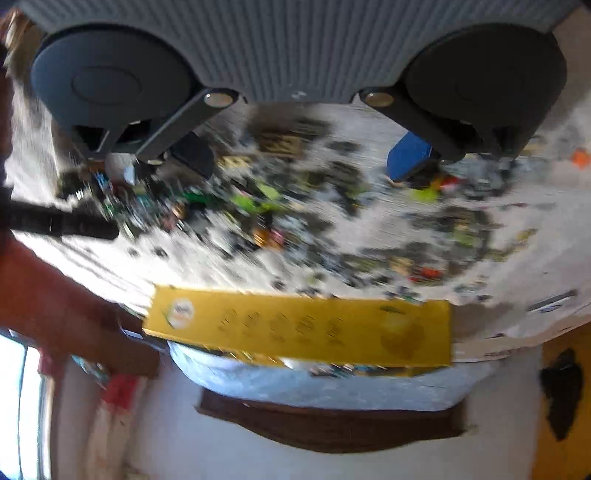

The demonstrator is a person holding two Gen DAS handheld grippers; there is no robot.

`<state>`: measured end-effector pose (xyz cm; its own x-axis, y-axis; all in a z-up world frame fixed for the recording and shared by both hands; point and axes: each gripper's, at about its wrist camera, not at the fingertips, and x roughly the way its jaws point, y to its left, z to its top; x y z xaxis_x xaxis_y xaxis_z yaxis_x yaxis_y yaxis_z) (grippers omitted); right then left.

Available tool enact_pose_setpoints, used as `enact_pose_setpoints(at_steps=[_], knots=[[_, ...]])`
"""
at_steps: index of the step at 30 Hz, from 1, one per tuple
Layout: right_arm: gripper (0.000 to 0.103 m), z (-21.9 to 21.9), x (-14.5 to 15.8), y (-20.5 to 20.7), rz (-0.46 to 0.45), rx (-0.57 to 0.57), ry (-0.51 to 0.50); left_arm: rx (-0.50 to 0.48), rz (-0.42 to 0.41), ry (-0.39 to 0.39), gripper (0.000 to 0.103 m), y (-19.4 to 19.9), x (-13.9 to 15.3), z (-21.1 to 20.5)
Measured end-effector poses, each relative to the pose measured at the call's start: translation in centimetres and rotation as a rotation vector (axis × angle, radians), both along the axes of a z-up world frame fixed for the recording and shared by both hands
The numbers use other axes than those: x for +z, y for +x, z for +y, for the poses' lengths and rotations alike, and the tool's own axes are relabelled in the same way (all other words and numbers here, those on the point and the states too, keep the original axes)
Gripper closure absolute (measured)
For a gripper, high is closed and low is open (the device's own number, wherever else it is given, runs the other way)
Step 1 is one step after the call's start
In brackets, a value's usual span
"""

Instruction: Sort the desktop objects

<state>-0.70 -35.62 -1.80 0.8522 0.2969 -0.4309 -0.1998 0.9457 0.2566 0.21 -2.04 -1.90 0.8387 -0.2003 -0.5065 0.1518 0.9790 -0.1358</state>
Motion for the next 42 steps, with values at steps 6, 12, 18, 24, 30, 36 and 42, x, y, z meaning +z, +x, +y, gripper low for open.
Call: enact_pose_setpoints(at_steps=[6,12,18,24,30,36,42], knots=[[0.061,5.2,-0.6,2.1,0.016,0.135,-0.091,0.038,-0.03,0.033,0.0,-1.1,0.7,2.0],[0.048,7.4,-1.4,4.1,0.042,0.163,-0.194,0.02,-0.079,0.085,0.0,-2.3,0.6,2.1],[0.083,6.6,-1.3,3.9,0.066,0.248,-0.105,0.009,-0.081,0.061,0.0,-2.5,0.6,2.0],[0.087,7.2,-1.2,2.1,0.07,0.372,-0.05,-0.002,-0.105,0.09,0.0,-3.1,0.6,1.9],[0.084,8.8,-0.6,0.1,0.058,0.492,-0.078,0.0,-0.096,0.083,0.0,-3.3,0.3,2.1],[0.047,7.2,0.5,1.6,-0.015,0.28,-0.147,0.003,-0.094,0.072,0.0,-3.4,0.2,2.5],[0.045,7.7,-0.7,3.7,0.065,0.361,-0.201,0.014,-0.094,0.079,0.0,-3.6,0.1,2.7]])
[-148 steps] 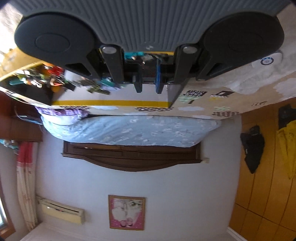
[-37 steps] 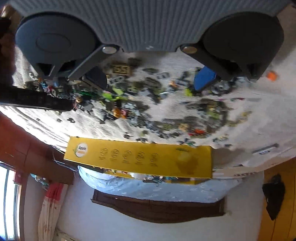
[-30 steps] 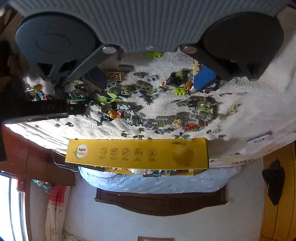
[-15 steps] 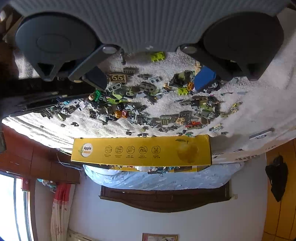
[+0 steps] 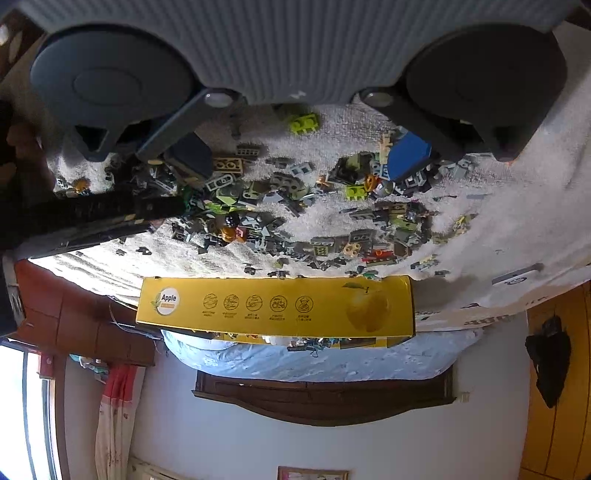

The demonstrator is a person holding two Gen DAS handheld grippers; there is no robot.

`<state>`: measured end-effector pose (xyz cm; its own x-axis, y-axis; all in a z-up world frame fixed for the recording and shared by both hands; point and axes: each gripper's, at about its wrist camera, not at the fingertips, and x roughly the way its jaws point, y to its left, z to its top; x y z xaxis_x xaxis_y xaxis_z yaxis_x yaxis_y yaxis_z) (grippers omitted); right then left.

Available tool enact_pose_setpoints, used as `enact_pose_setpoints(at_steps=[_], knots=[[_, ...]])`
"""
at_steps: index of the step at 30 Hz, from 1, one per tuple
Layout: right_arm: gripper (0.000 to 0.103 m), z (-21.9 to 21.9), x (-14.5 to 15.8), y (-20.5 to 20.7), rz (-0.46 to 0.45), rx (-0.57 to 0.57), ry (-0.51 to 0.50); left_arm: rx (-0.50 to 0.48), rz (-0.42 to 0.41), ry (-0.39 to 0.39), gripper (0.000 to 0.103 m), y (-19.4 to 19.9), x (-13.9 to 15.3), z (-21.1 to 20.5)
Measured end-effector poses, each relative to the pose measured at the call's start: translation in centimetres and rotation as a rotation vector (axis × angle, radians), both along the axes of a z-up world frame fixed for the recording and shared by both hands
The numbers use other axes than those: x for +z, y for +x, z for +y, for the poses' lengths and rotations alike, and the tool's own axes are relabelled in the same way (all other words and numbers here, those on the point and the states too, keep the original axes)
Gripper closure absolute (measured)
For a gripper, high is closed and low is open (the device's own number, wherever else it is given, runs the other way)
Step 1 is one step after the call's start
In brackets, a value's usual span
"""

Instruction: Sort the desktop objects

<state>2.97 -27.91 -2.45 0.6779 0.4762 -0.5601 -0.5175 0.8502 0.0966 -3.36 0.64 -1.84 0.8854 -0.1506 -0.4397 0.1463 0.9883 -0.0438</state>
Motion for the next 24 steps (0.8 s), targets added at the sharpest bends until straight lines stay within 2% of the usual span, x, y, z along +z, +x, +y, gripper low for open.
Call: enact_pose_setpoints(at_steps=[5,8,16,18,21,24], knots=[[0.047,2.1,-0.5,-1.5,-0.067,0.05,-0.089,0.008,0.002,-0.004,0.0,0.0,0.0,0.4],[0.047,2.6,-0.3,-2.2,-0.101,0.043,-0.119,0.01,-0.002,-0.009,0.0,-0.1,0.0,0.5],[0.047,0.0,1.9,-6.5,-0.136,-0.061,-0.034,-0.007,-0.031,0.006,0.0,0.8,0.1,-0.1],[0.047,-0.8,2.0,-7.9,-0.13,-0.099,-0.015,-0.027,-0.034,0.011,0.006,1.0,-0.1,-0.5],[0.047,-1.9,1.1,-9.8,-0.098,-0.156,0.015,-0.041,-0.033,0.066,0.015,1.4,-0.5,-1.4],[0.047,-2.4,-0.3,-10.7,-0.068,-0.19,0.014,-0.001,-0.02,0.093,0.022,2.2,-1.0,-1.7]])
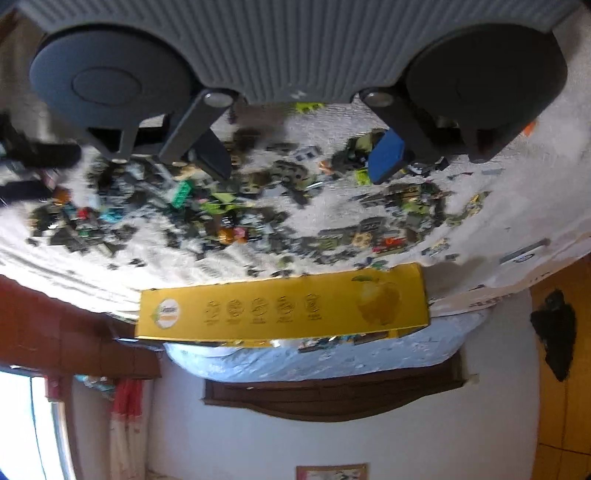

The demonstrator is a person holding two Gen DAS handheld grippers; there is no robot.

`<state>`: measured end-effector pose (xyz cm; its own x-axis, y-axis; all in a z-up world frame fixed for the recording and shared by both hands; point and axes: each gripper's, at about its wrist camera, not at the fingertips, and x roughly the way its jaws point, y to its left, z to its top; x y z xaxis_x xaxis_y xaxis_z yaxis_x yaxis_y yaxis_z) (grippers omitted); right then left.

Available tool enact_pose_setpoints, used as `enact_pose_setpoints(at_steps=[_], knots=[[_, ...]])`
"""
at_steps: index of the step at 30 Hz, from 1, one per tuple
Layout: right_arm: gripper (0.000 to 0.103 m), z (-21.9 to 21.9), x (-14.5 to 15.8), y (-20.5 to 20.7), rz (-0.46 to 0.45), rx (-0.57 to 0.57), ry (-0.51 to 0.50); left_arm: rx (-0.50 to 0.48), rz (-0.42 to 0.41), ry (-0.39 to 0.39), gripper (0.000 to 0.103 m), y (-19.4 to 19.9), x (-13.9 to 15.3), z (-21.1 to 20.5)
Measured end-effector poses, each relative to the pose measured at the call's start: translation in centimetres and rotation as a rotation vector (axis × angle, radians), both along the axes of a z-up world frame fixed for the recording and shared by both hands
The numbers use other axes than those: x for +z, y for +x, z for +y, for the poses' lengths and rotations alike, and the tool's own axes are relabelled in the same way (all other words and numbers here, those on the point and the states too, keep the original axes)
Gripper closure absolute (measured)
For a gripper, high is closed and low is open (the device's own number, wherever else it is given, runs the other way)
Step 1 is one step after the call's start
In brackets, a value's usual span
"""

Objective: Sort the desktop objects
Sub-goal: 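Close the left gripper on a small black brick while the right gripper reopens over the minifigure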

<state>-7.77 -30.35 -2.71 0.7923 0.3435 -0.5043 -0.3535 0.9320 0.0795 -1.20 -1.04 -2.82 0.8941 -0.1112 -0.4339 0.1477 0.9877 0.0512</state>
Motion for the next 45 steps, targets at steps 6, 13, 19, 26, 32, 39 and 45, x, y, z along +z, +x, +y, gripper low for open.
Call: enact_pose_setpoints(at_steps=[6,13,19,26,32,39,45], knots=[[0.038,-0.2,-1.2,-0.6,0.001,-0.011,0.019,-0.087,0.091,-0.135,0.048,0.1,0.2,1.0],[0.02,0.8,-2.2,-1.2,-0.044,-0.011,0.026,-0.11,0.06,-0.102,0.043,-1.0,0.4,0.1],[0.013,1.4,-2.9,-1.9,-0.084,-0.033,0.029,-0.082,0.064,-0.08,0.041,0.7,0.0,0.1],[0.0,2.3,-3.4,-1.9,-0.093,-0.033,0.016,-0.078,0.058,-0.065,0.06,1.0,-0.7,-0.1],[0.0,2.3,-3.7,-1.8,-0.103,-0.038,0.028,-0.077,0.049,-0.093,0.076,0.0,-0.1,0.4],[0.0,2.3,-3.9,-2.0,-0.12,-0.035,0.025,-0.119,0.013,-0.076,0.076,-1.9,1.0,0.0],[0.0,2.0,-3.5,-2.4,-0.122,-0.024,0.032,-0.175,0.04,-0.08,0.056,-3.3,0.6,-0.9]])
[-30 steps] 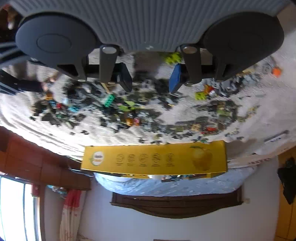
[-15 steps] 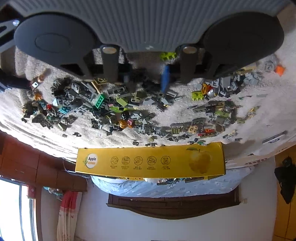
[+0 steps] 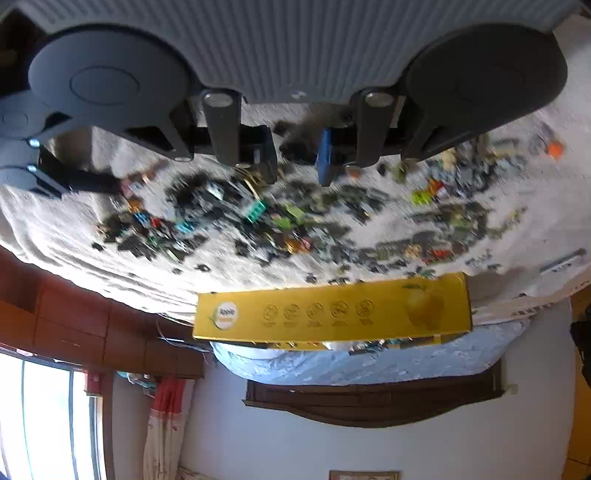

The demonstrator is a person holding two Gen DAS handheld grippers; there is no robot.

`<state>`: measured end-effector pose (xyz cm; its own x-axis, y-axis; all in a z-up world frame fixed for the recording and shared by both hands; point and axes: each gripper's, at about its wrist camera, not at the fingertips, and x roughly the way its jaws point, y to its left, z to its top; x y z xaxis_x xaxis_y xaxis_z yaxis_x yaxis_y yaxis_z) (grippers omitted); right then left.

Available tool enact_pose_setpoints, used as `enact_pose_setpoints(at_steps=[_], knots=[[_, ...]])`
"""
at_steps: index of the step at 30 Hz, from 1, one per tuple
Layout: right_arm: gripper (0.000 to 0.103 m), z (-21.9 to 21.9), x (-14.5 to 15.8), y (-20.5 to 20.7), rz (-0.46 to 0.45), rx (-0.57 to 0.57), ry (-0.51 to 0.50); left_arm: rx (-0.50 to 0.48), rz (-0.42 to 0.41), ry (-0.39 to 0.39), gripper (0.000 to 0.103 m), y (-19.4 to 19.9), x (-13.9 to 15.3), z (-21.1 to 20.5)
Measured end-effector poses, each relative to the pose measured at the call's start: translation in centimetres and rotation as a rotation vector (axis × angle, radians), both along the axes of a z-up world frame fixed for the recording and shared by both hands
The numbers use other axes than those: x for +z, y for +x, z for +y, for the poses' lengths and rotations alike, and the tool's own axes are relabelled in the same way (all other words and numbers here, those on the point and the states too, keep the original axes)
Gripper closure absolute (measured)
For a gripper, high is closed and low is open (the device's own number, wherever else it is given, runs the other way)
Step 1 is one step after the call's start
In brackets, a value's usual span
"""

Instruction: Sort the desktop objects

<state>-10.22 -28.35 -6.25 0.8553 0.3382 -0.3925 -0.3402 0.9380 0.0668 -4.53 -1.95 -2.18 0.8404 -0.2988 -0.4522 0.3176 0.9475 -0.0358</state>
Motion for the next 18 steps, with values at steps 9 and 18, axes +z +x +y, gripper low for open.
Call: enact_pose_setpoints(at_steps=[9,18], knots=[[0.0,-0.3,0.3,-0.6,0.001,0.002,0.005,0.01,0.007,-0.016,0.042,0.1,-1.3,-0.4],[0.0,-0.9,0.6,-0.9,0.008,-0.022,0.062,-0.002,-0.015,0.02,0.073,0.0,-1.1,-0.9]])
